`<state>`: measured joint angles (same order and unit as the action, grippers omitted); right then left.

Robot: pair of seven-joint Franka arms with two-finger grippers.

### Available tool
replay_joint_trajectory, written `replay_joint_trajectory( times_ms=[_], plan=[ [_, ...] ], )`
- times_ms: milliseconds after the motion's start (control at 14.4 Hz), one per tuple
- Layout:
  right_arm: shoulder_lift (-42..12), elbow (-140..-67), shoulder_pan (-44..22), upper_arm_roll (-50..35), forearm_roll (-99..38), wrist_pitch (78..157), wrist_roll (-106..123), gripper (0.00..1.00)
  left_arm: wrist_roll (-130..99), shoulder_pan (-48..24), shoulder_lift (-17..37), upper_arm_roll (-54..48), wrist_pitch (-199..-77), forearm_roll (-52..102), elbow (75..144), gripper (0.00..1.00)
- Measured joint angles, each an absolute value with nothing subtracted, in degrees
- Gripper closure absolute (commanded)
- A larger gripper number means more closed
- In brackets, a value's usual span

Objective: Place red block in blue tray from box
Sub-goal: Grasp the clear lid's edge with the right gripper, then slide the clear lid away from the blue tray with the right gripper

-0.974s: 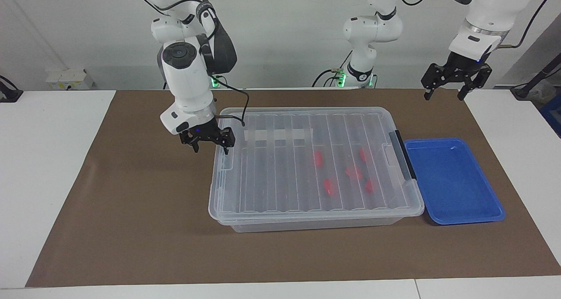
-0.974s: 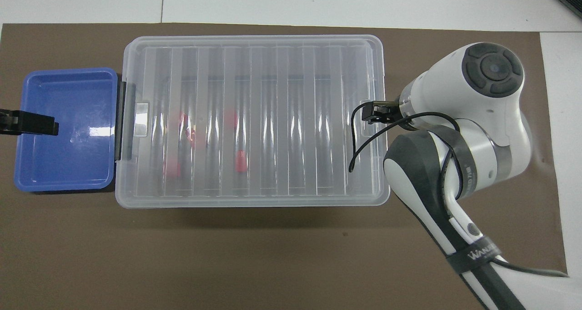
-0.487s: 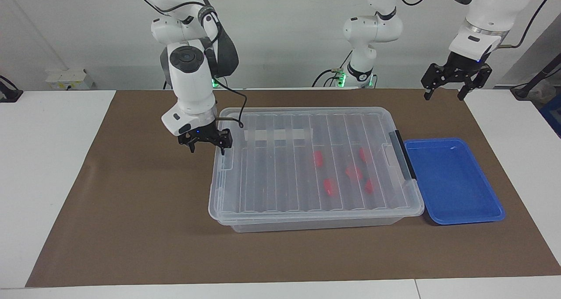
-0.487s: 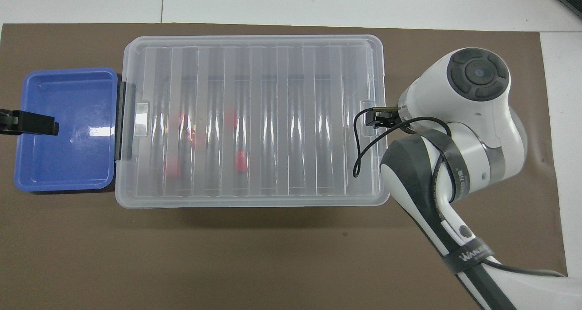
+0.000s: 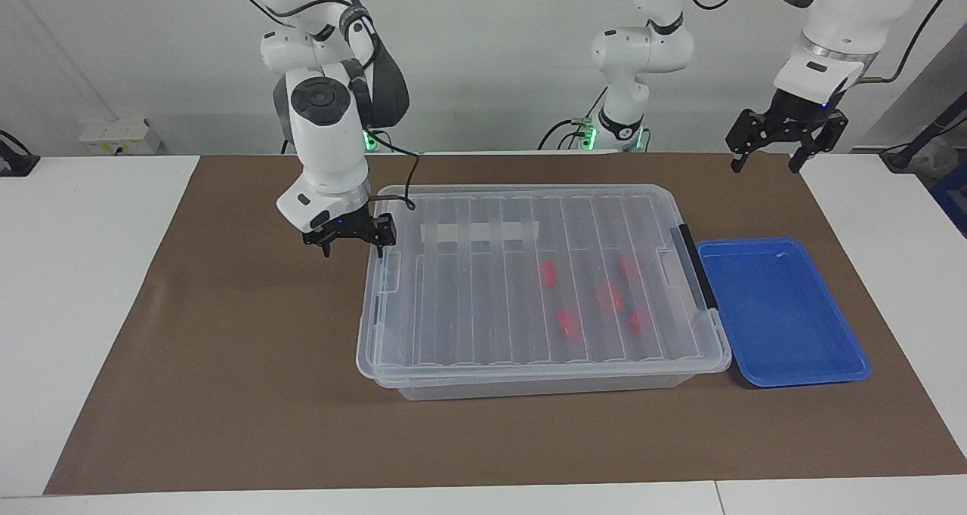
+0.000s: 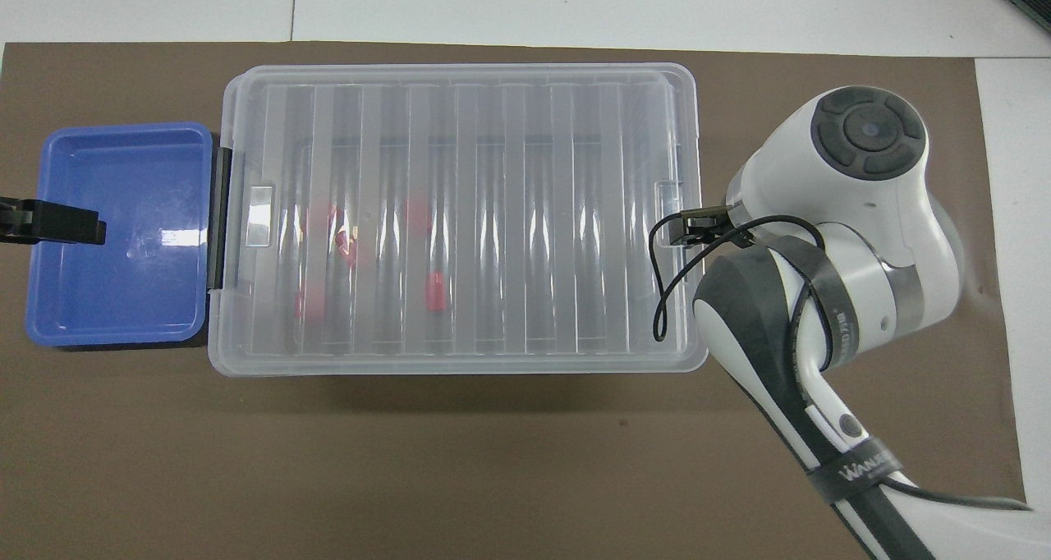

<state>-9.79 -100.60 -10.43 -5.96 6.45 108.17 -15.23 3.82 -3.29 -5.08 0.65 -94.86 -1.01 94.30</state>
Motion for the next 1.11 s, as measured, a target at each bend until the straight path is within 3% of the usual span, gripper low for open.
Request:
replay_joint_trajectory(
  times_ms=[1113],
  plan=[
    [-8.5, -103.5, 3.1, -5.7, 6.5, 109.2, 10.9, 0.0, 3.8, -3.3, -5.1, 0.7, -94.9, -1.0, 94.3, 0.0]
  ],
)
